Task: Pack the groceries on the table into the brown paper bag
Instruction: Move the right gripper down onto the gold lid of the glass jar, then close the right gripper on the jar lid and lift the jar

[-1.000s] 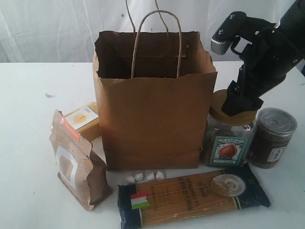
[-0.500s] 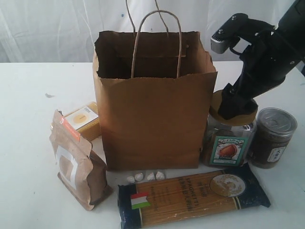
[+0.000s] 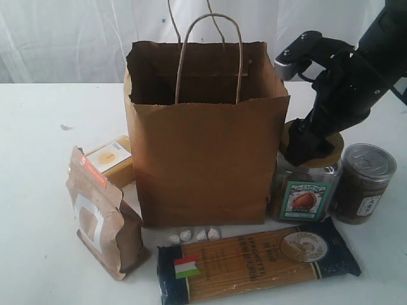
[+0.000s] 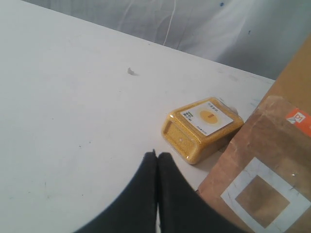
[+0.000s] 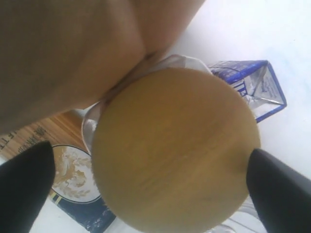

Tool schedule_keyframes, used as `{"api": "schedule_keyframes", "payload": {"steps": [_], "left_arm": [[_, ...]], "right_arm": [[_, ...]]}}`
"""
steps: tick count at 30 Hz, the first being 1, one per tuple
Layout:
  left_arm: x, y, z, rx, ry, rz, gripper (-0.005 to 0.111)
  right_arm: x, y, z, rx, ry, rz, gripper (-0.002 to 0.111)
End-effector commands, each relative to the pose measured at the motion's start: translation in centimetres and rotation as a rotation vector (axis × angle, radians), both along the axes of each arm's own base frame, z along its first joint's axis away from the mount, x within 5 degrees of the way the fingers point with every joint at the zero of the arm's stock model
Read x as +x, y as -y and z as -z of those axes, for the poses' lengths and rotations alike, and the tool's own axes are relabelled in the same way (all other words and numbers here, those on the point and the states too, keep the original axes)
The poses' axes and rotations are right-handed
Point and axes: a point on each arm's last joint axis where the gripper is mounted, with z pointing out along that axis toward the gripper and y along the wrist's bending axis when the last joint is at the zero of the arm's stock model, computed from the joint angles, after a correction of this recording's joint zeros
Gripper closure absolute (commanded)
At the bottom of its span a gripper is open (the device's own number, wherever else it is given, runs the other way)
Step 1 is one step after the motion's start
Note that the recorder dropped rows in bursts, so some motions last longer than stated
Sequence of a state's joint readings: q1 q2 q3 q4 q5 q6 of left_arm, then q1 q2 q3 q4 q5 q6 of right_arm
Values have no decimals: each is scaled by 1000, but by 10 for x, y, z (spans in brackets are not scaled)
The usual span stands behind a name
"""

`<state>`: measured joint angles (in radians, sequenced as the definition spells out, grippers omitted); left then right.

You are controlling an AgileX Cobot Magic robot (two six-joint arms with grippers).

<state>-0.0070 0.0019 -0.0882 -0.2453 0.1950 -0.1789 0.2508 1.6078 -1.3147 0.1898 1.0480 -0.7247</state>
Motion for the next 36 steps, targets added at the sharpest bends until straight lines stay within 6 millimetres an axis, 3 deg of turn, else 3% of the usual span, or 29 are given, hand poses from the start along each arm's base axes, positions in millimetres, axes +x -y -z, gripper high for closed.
{"api": "schedule_keyframes", "payload": {"steps": [1, 27, 31, 36], "left_arm": [[0, 1, 2, -9, -4, 7, 106], [0, 1, 2, -9, -4, 7, 106], [0, 1, 2, -9, -4, 7, 106], [0, 1, 2, -9, -4, 7, 106]], "right_arm": [[4, 0, -3, 0, 34, 1, 3], [19, -1, 27, -44, -32, -4, 4], [18, -1, 27, -45, -36, -5, 23], [16, -1, 24, -33, -42, 35, 72]]}}
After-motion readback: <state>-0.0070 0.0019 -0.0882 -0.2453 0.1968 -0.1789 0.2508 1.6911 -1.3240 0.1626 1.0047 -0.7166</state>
